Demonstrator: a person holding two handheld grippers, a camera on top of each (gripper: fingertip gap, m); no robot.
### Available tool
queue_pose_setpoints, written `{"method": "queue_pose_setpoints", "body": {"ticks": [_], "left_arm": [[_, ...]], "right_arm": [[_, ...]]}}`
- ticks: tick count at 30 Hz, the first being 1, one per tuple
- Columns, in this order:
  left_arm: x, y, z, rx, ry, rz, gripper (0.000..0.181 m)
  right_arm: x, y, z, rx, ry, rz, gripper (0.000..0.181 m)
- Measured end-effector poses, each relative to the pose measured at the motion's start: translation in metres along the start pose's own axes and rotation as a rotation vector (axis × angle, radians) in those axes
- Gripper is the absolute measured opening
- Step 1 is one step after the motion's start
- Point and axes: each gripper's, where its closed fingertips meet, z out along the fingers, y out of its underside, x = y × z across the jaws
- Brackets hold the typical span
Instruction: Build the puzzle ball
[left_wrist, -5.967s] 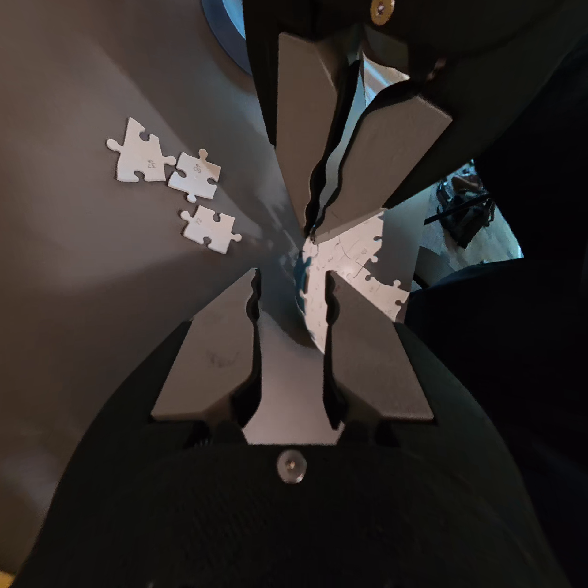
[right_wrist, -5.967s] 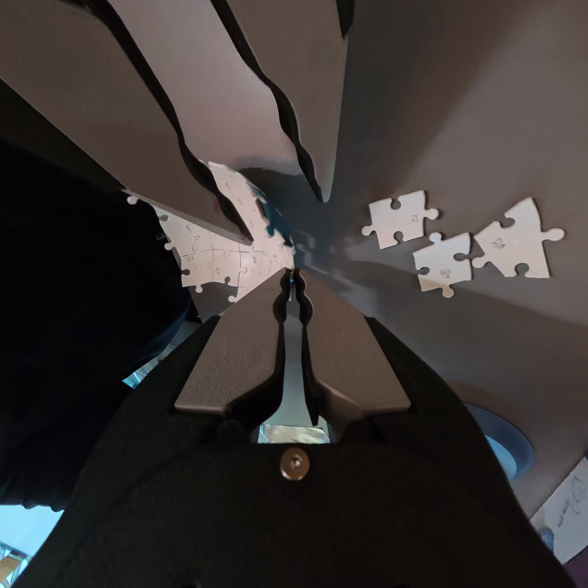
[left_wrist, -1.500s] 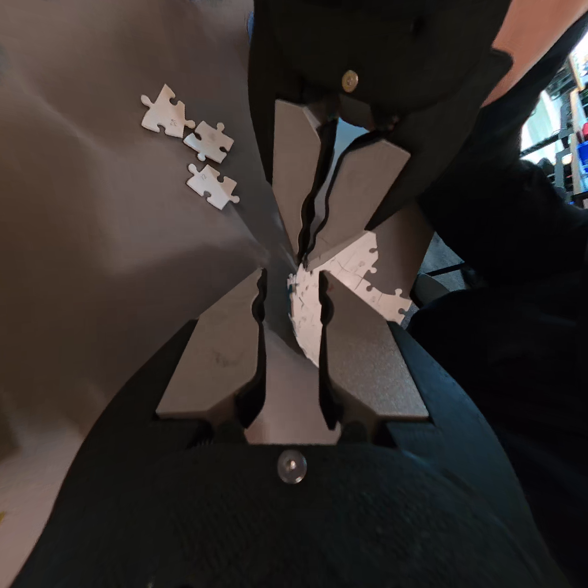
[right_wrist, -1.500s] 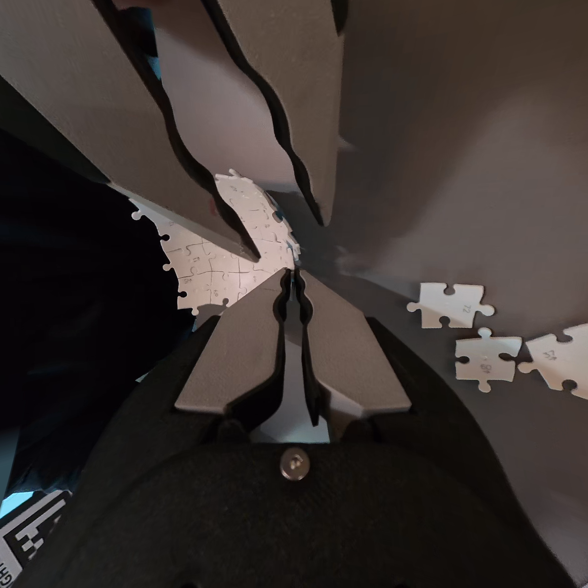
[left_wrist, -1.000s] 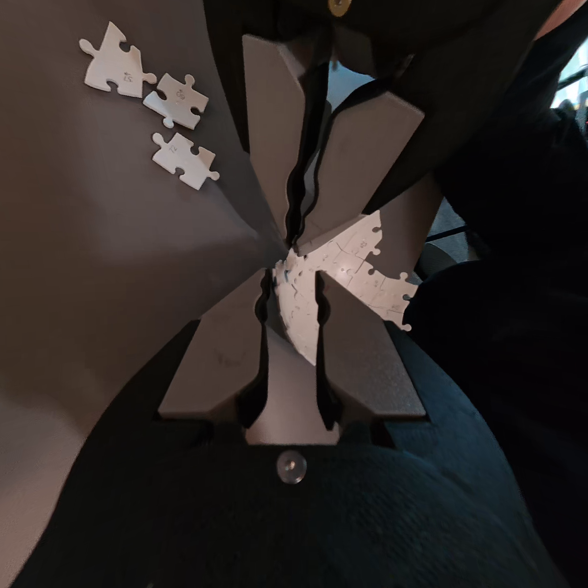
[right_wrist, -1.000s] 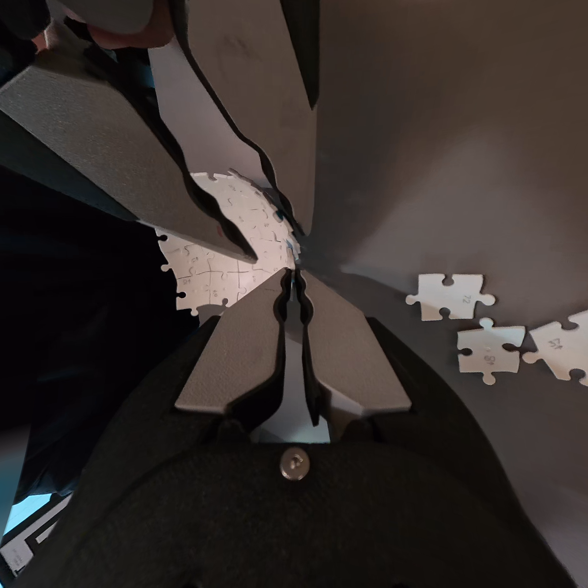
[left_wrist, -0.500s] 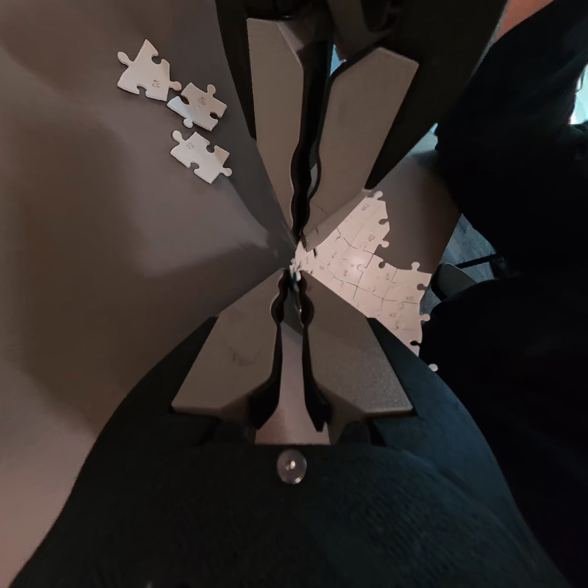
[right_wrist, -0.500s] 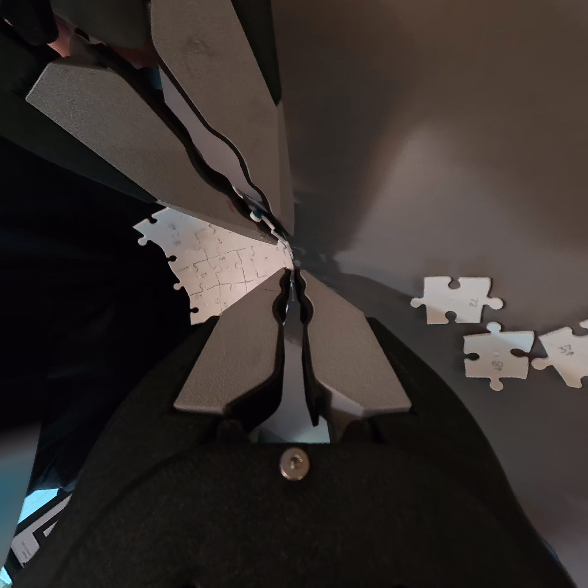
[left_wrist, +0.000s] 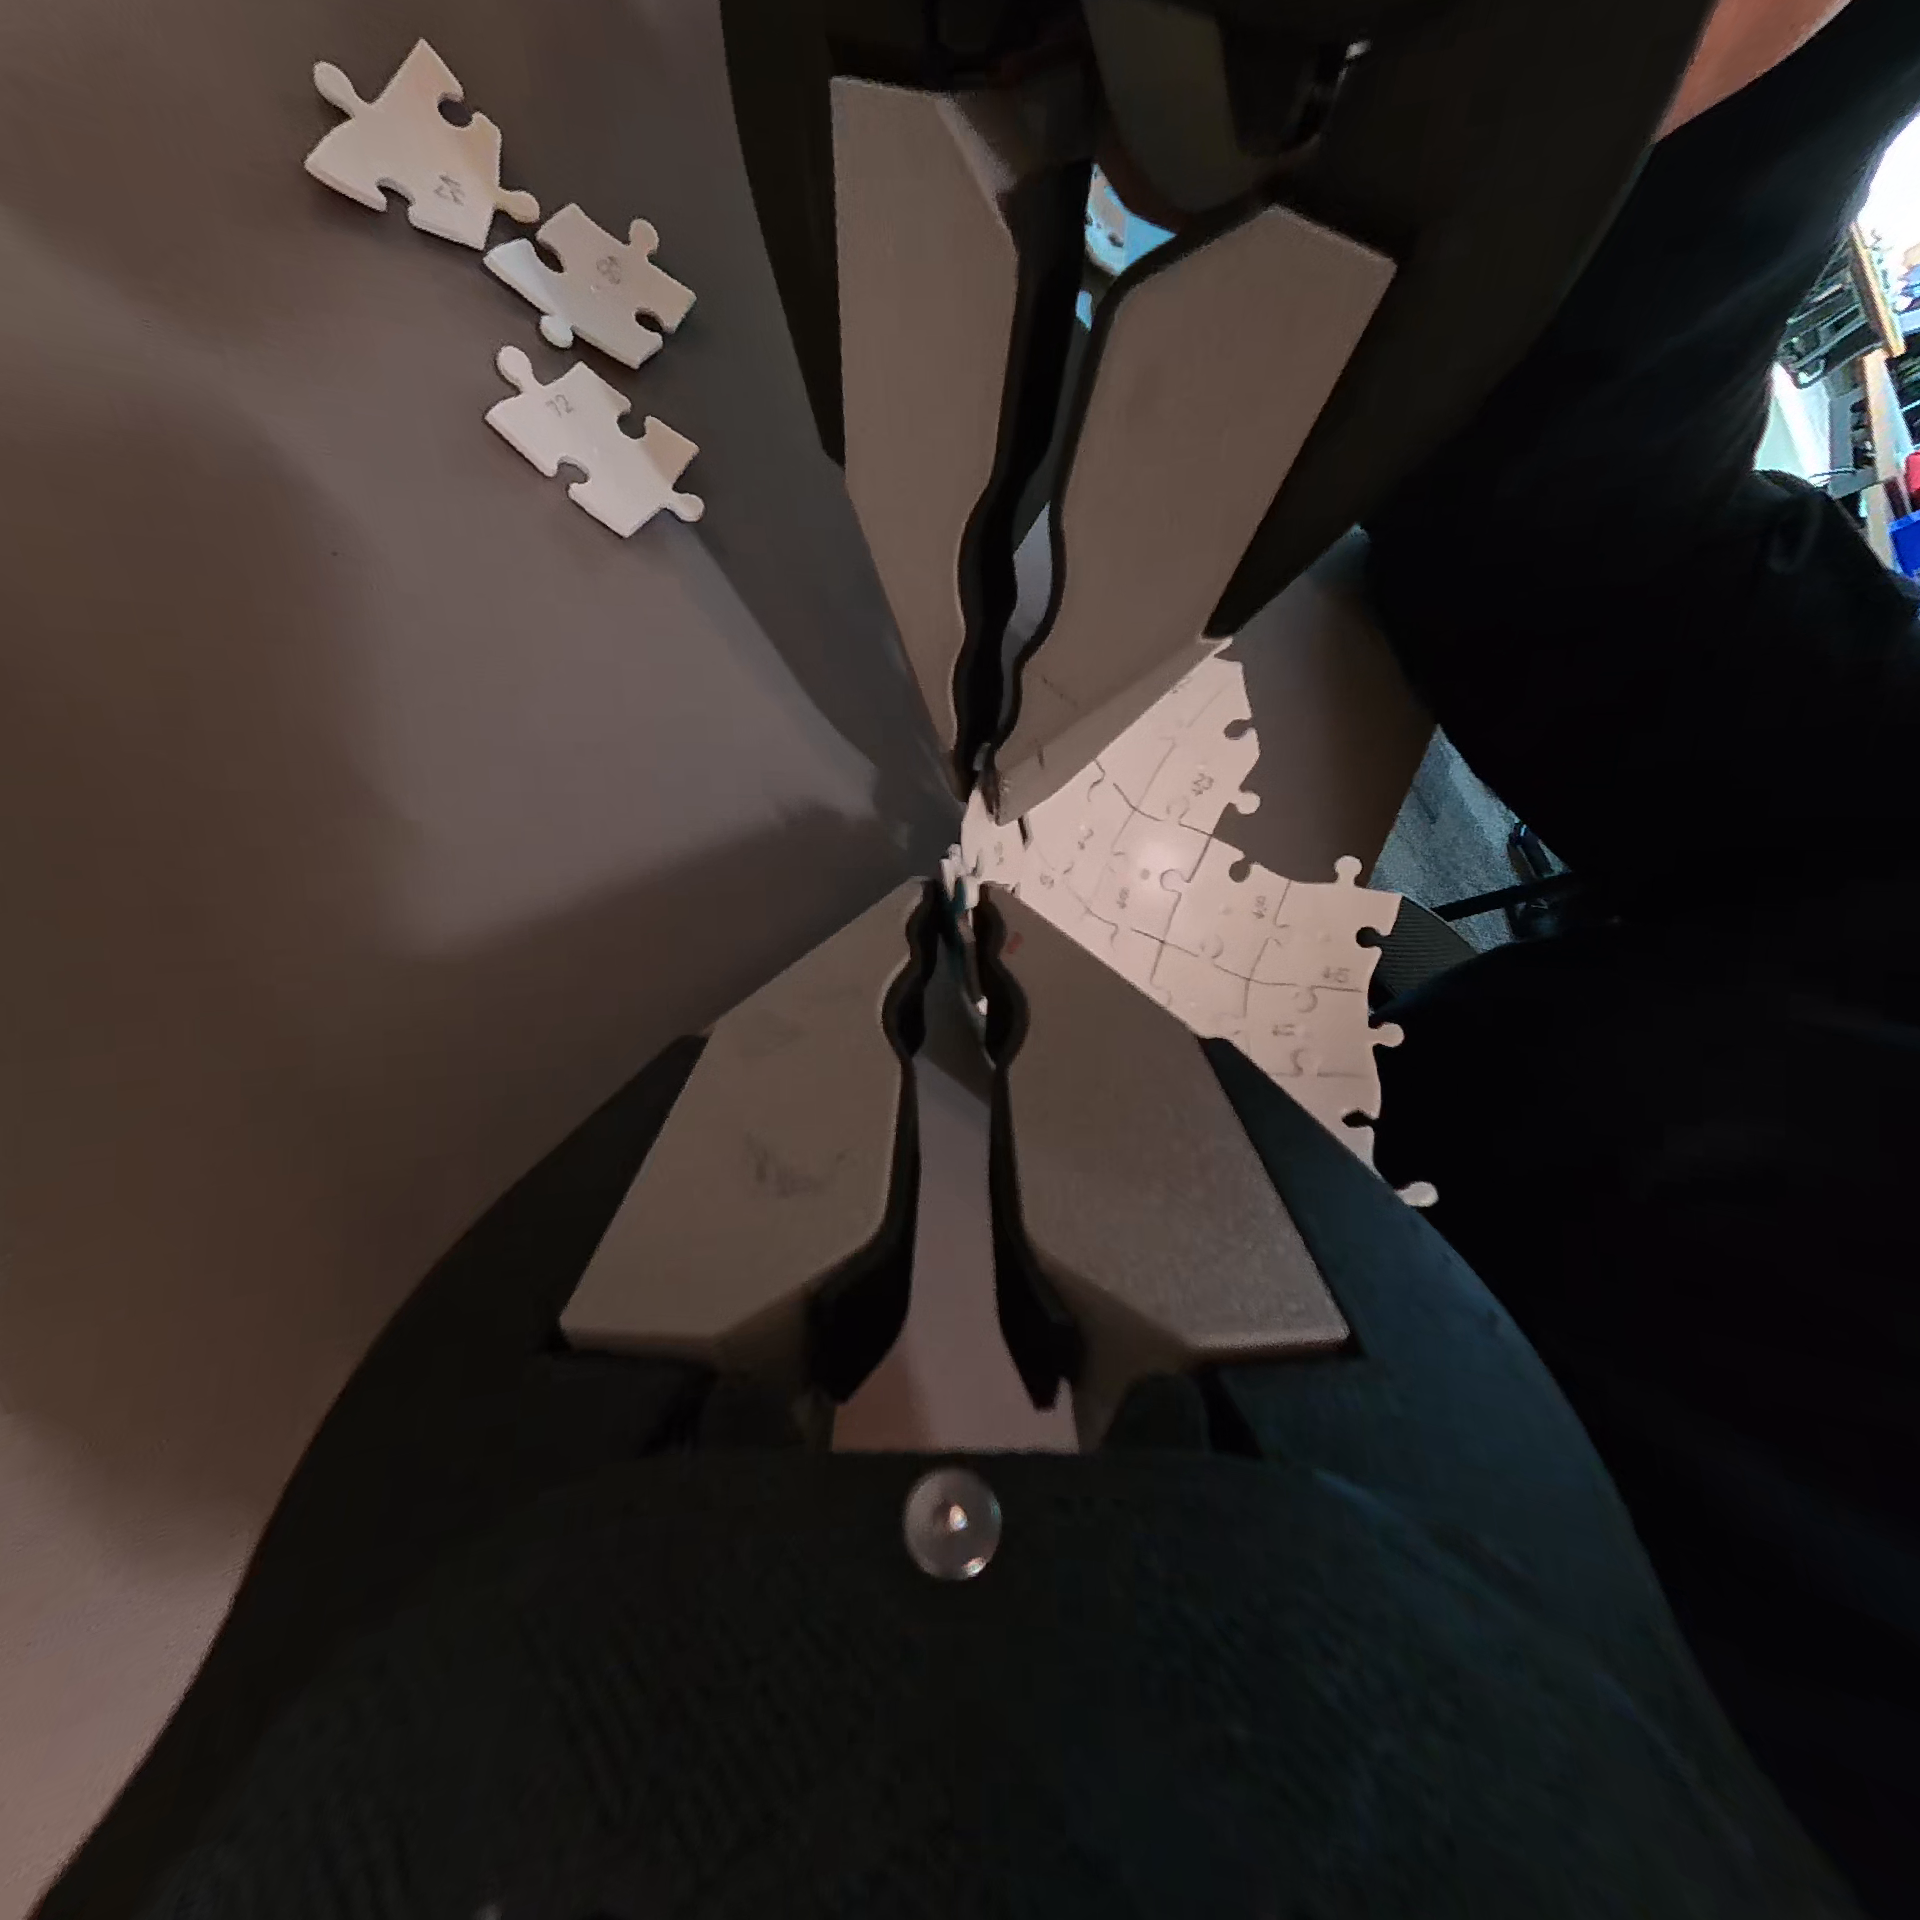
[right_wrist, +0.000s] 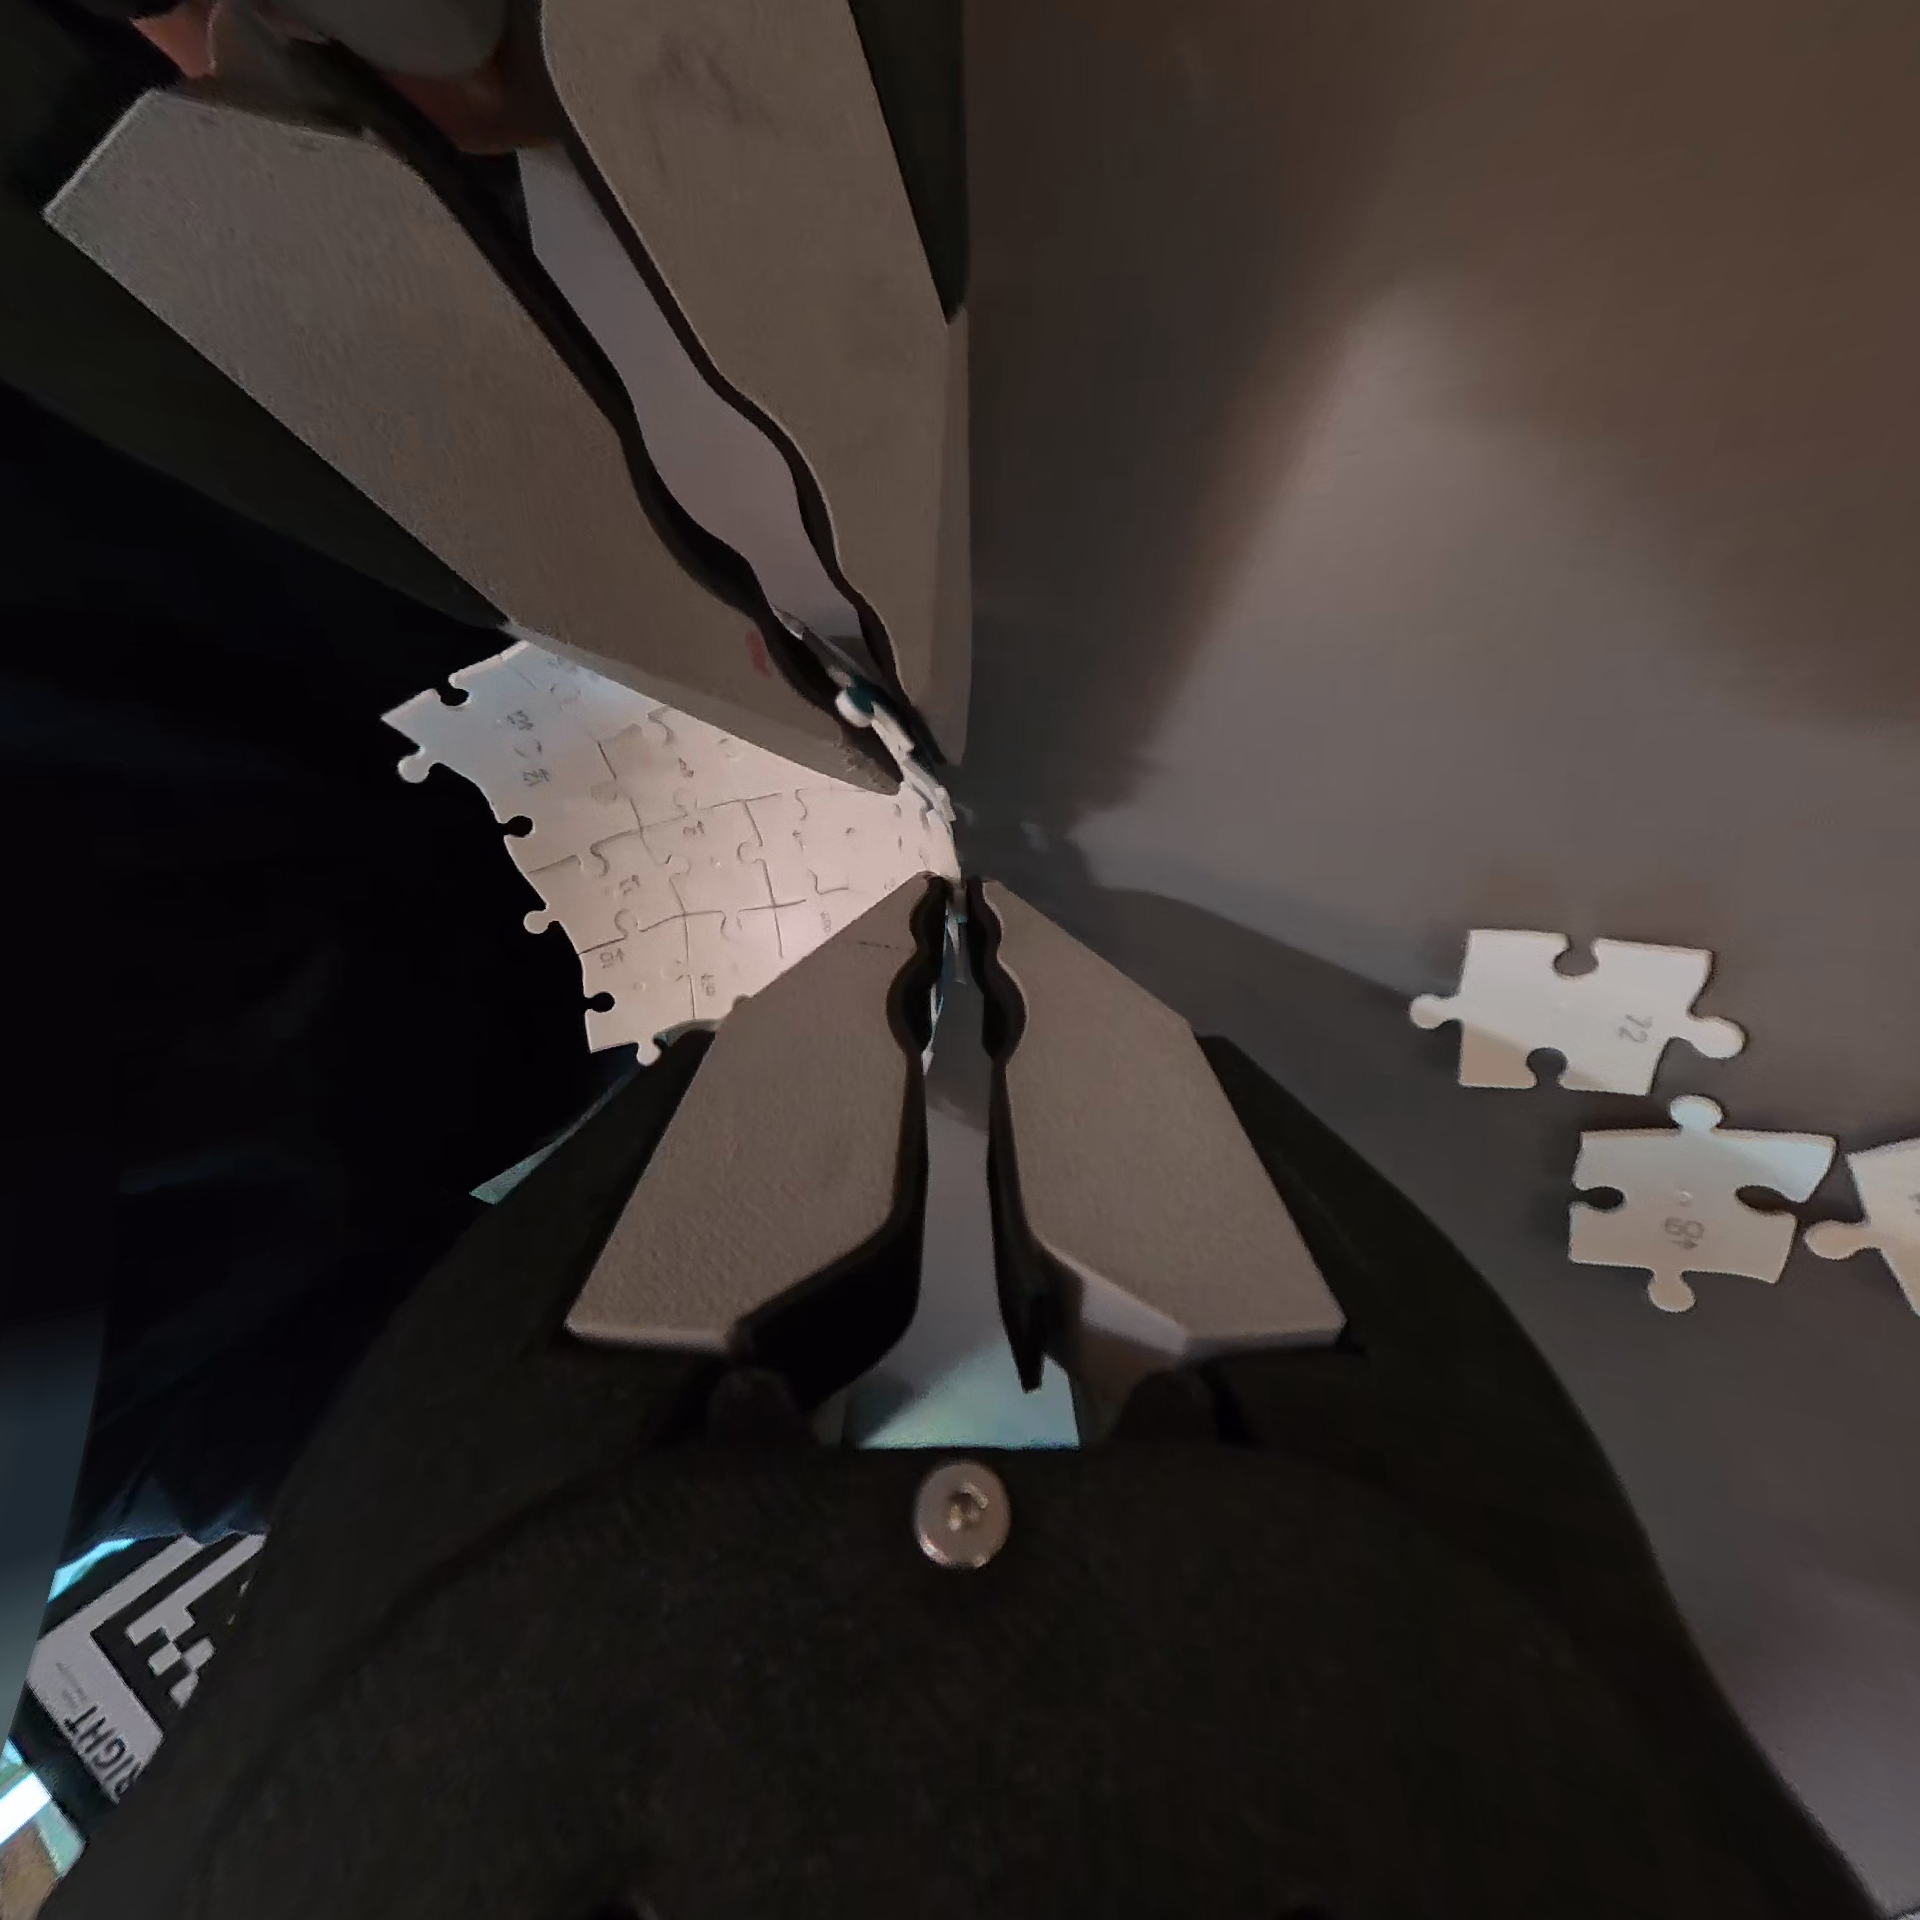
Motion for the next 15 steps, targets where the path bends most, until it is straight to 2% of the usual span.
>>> {"method": "queue_pose_setpoints", "body": {"ticks": [15], "left_arm": [[0.0101,-0.0062,0.003,0.007,0.002,0.004,0.006]], "right_arm": [[-0.0039,0.0056,0.0002,-0.089,-0.005,-0.032,0.001]]}}
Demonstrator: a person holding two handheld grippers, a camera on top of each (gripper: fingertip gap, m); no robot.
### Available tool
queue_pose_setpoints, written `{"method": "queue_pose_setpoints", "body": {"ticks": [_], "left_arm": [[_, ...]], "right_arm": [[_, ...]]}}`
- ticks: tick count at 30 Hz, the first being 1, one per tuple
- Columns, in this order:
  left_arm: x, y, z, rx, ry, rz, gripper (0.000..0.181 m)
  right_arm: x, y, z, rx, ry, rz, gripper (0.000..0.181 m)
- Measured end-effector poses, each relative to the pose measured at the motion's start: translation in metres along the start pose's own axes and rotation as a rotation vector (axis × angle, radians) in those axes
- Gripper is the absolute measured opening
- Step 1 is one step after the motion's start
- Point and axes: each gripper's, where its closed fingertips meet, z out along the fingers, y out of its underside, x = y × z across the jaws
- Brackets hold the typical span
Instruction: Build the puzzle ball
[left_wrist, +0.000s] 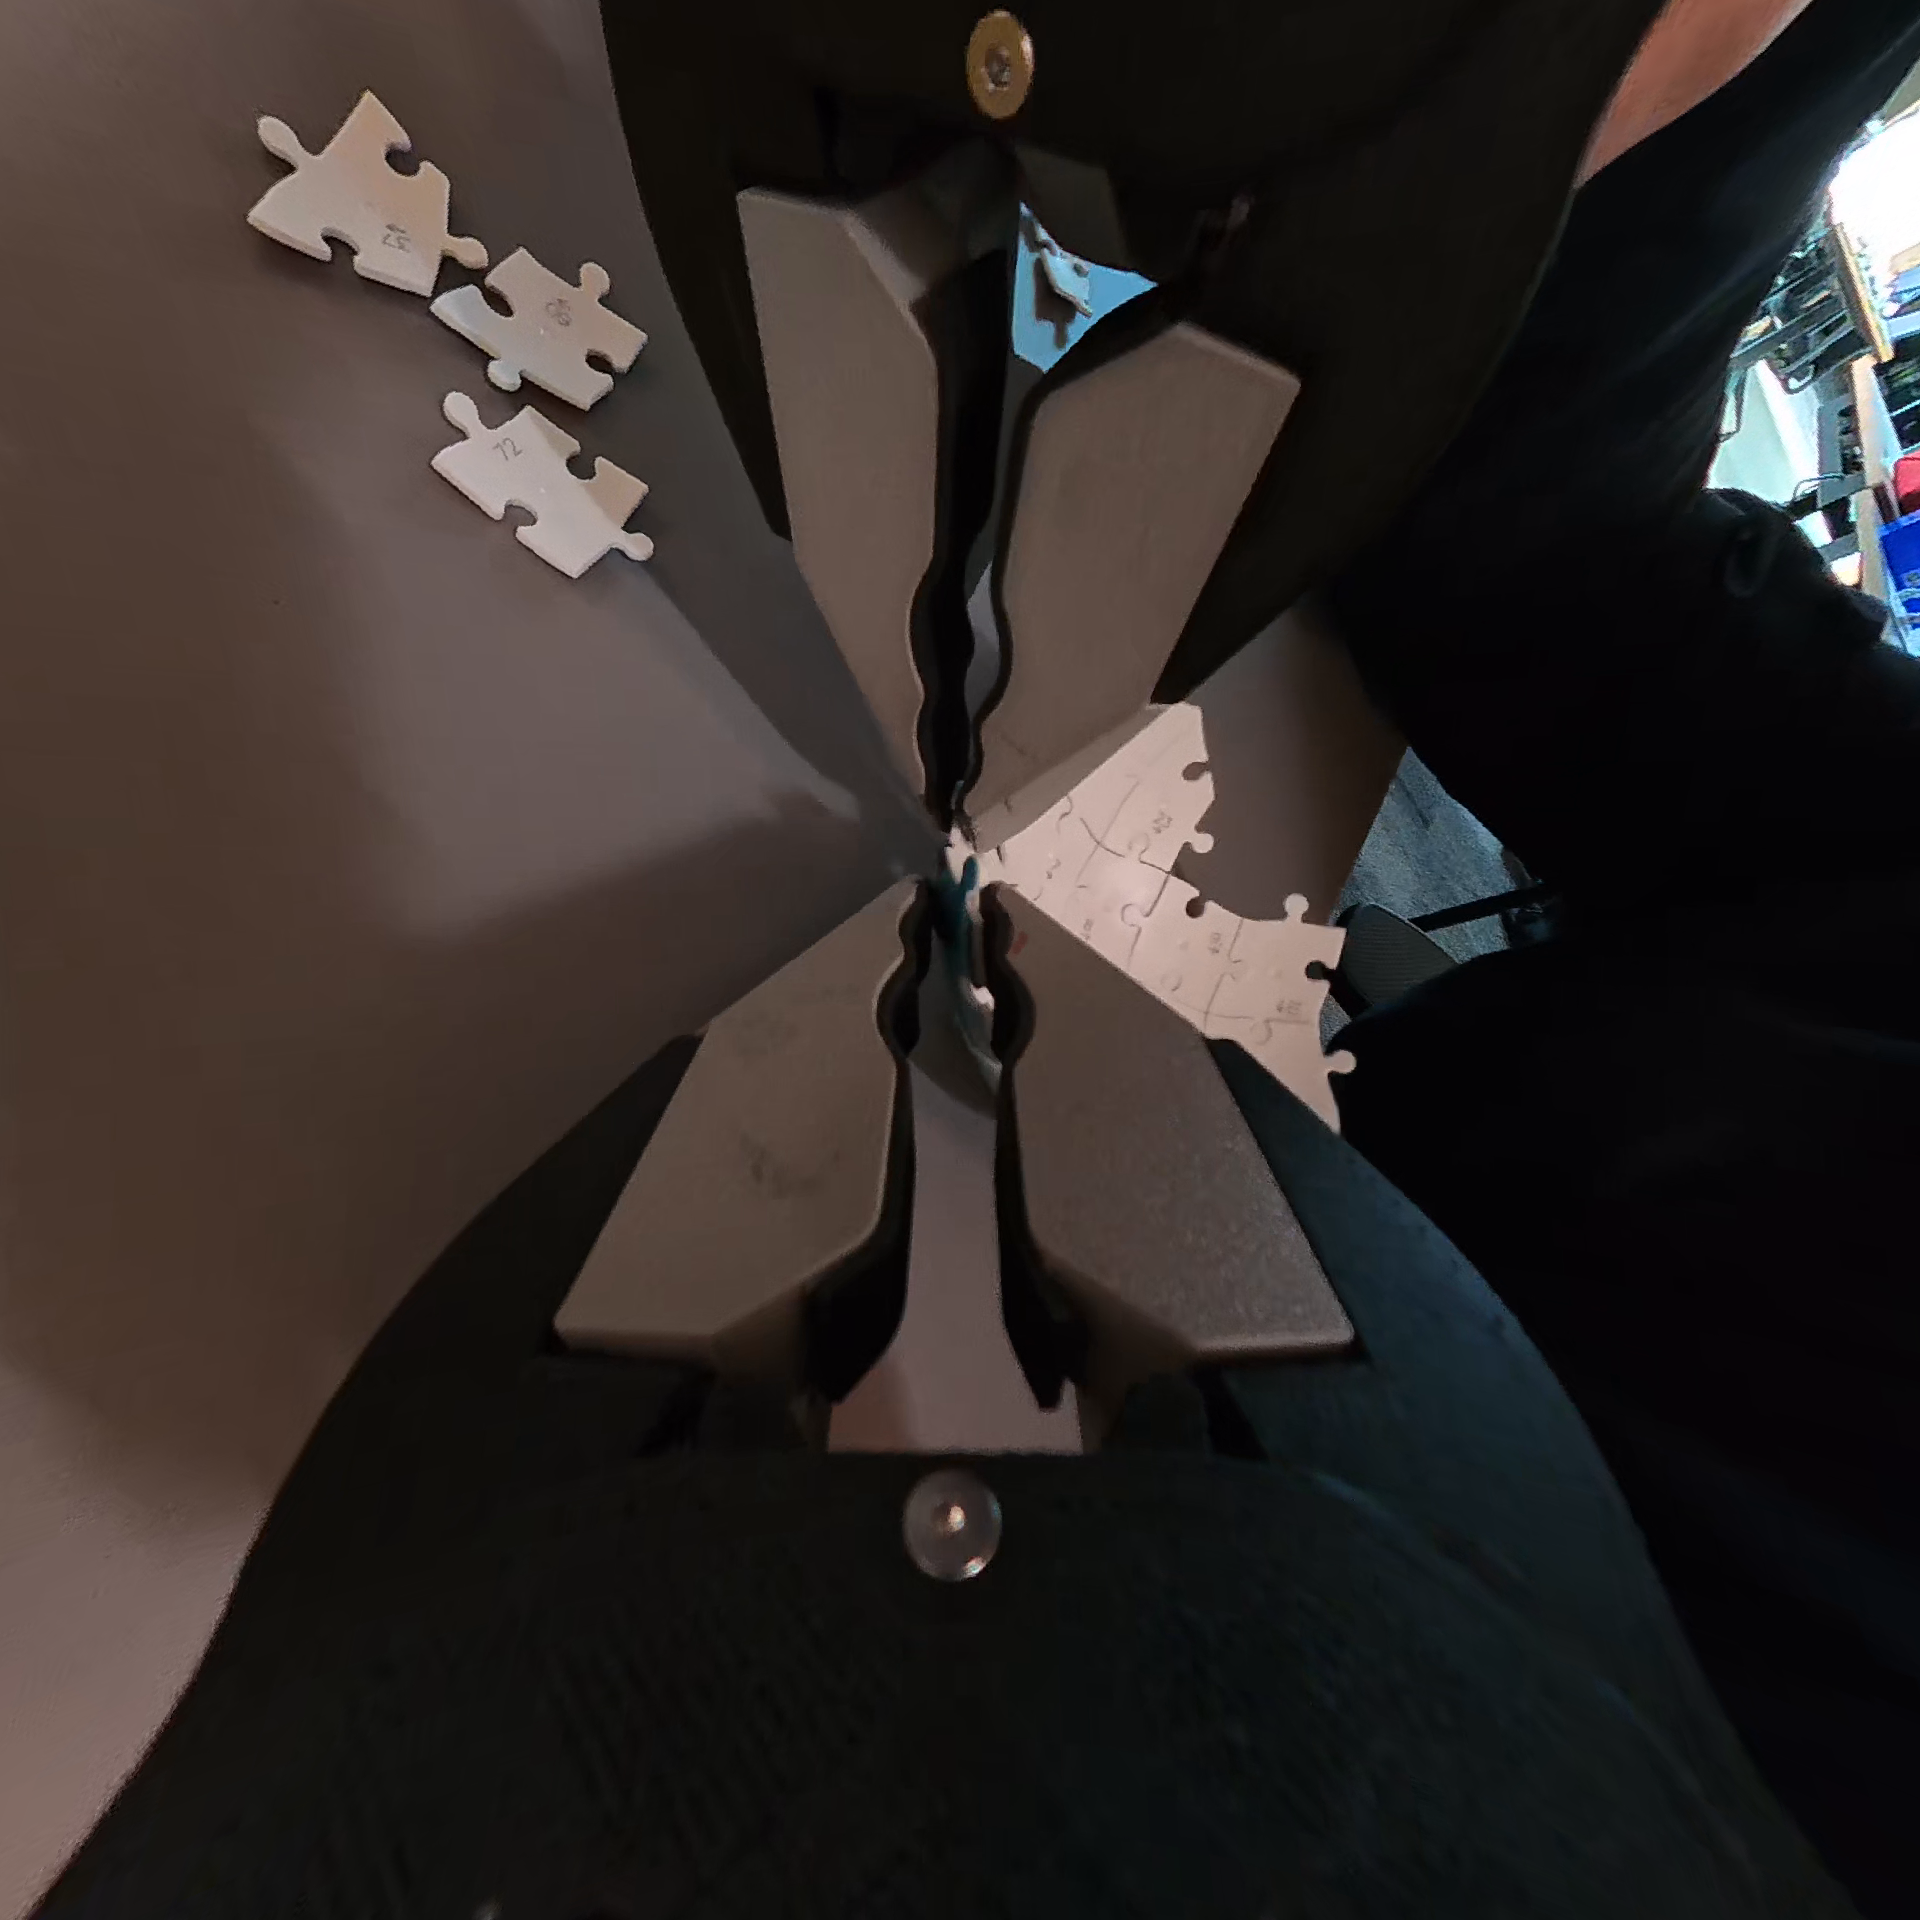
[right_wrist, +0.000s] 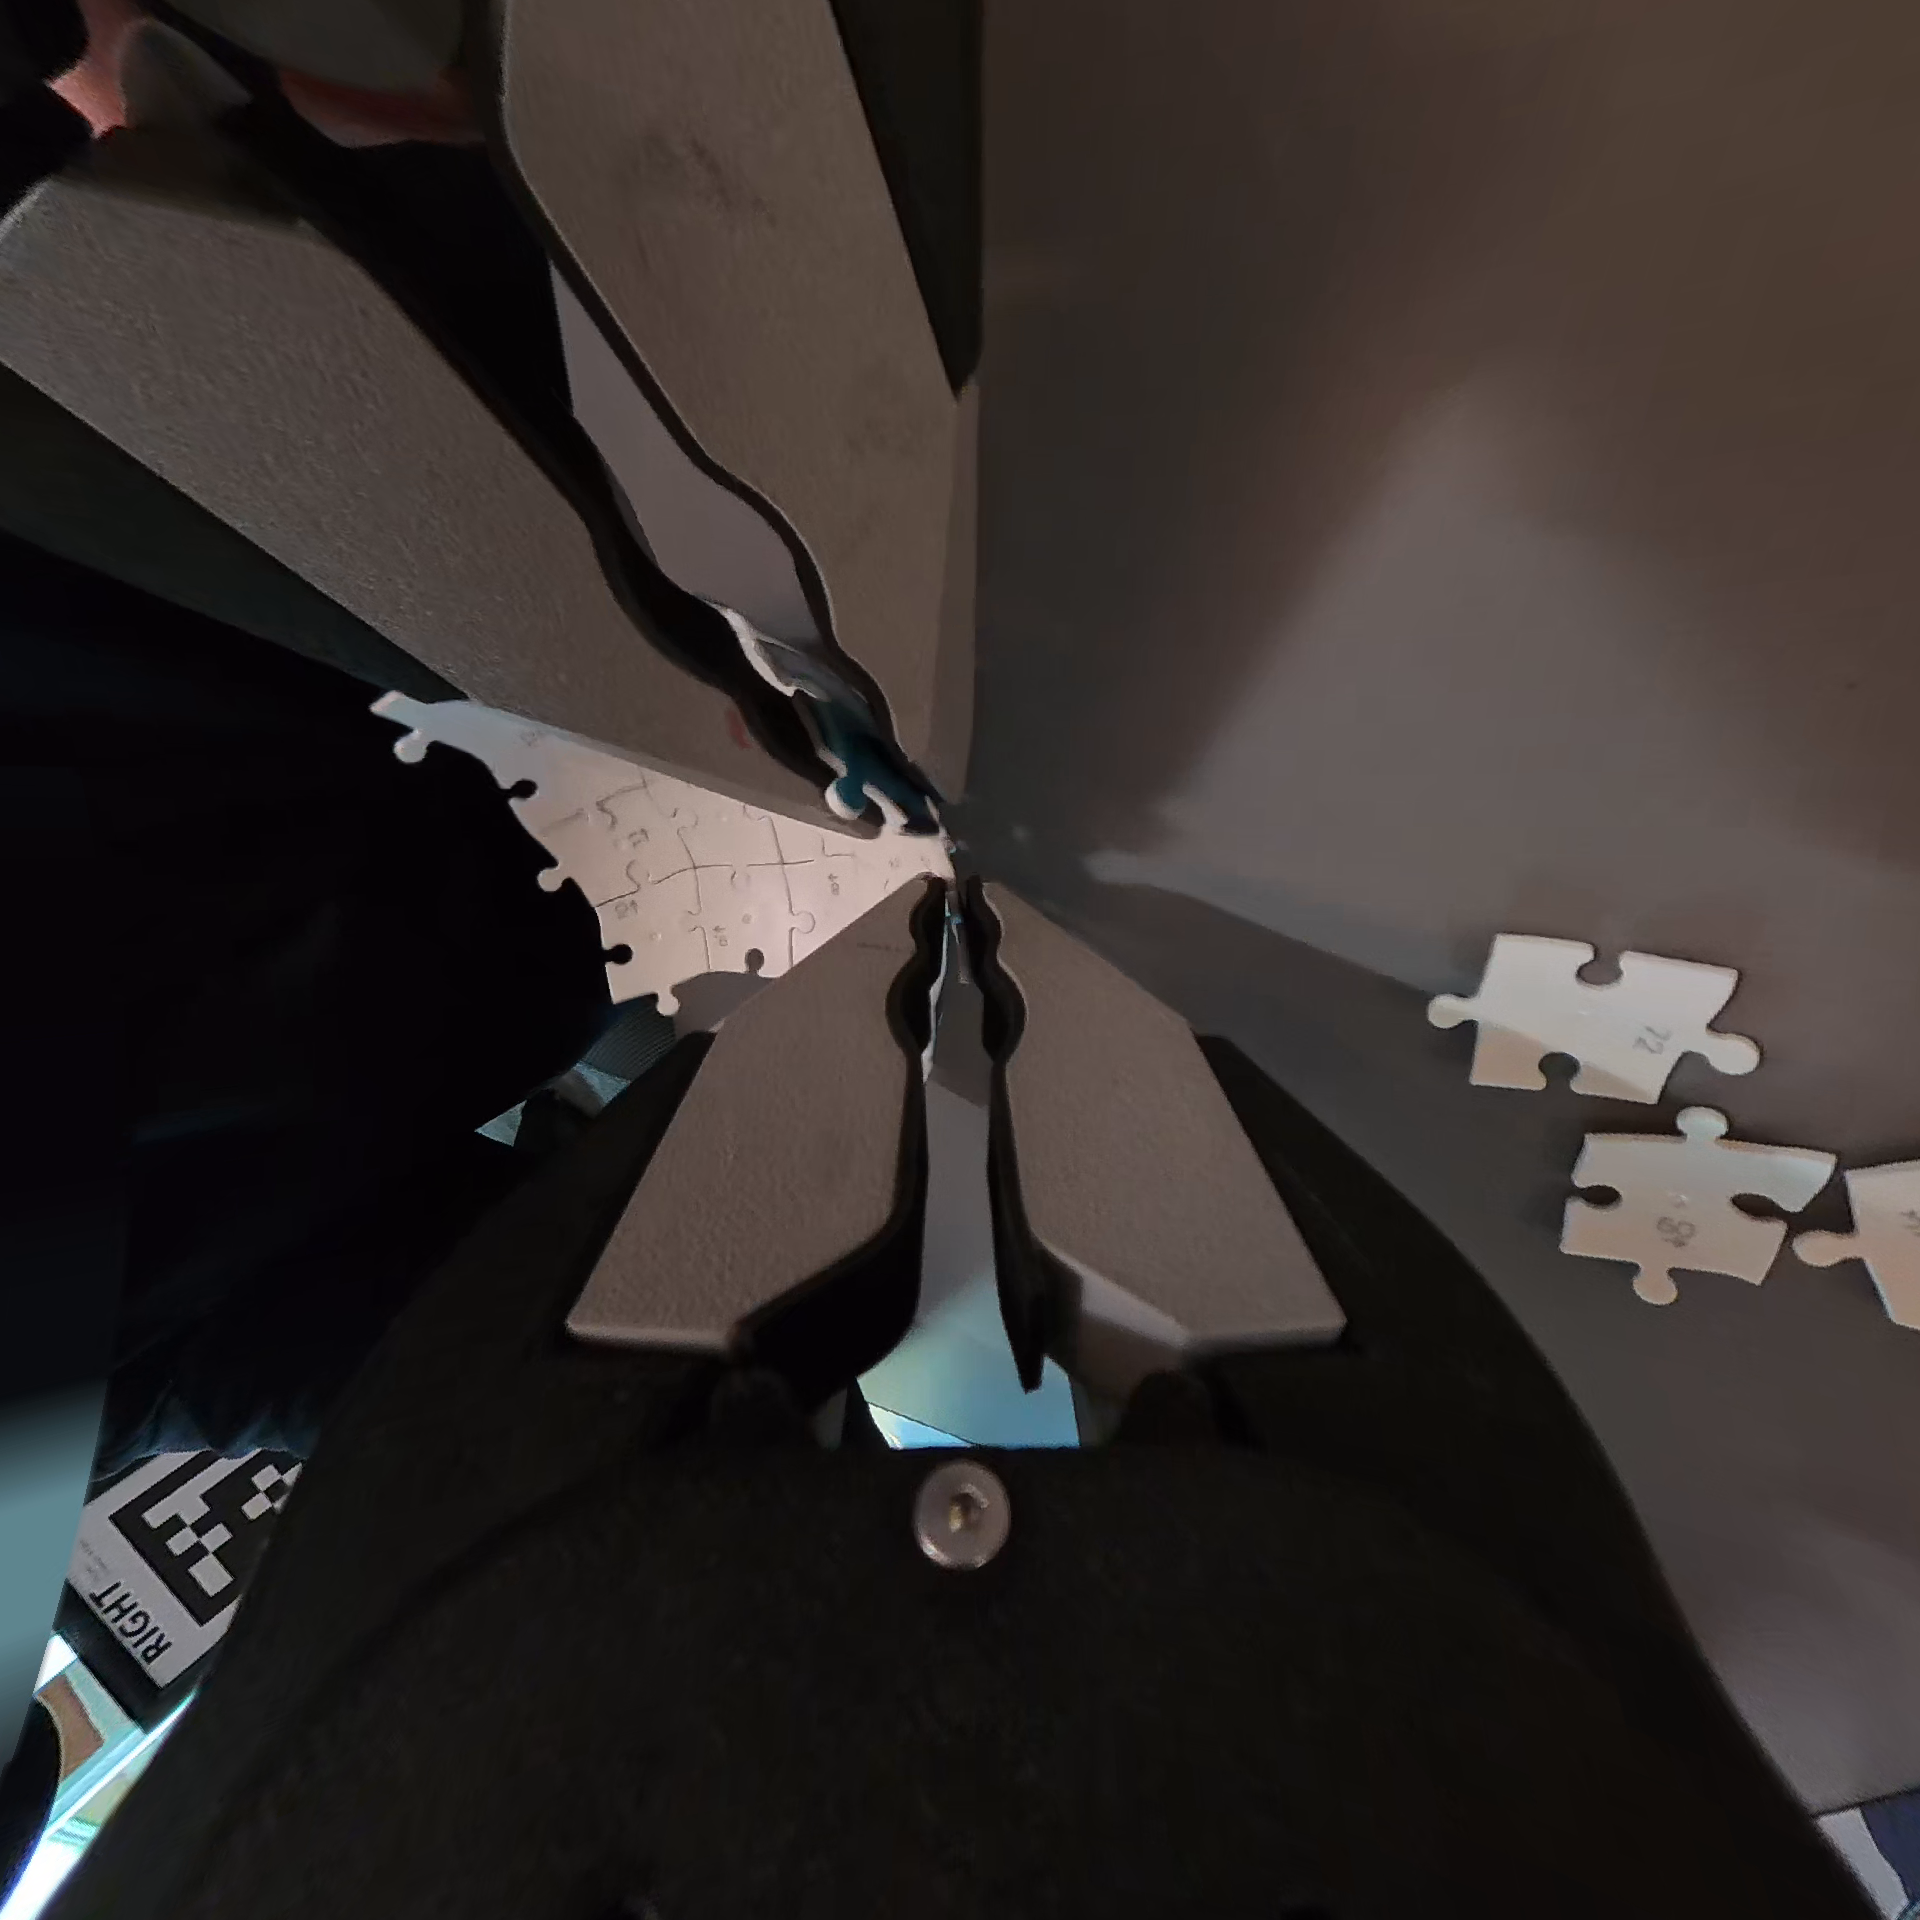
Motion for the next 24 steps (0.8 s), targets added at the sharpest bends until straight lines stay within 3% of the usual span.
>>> {"method": "queue_pose_setpoints", "body": {"ticks": [19,24], "left_arm": [[-0.002,0.006,-0.001,-0.037,0.011,-0.022,0.011],[-0.002,-0.004,-0.008,-0.082,-0.018,0.035,0.021]], "right_arm": [[0.002,0.0,0.006,-0.018,0.014,0.006,0.002],[0.002,-0.001,0.006,-0.011,0.006,-0.001,0.001]]}}
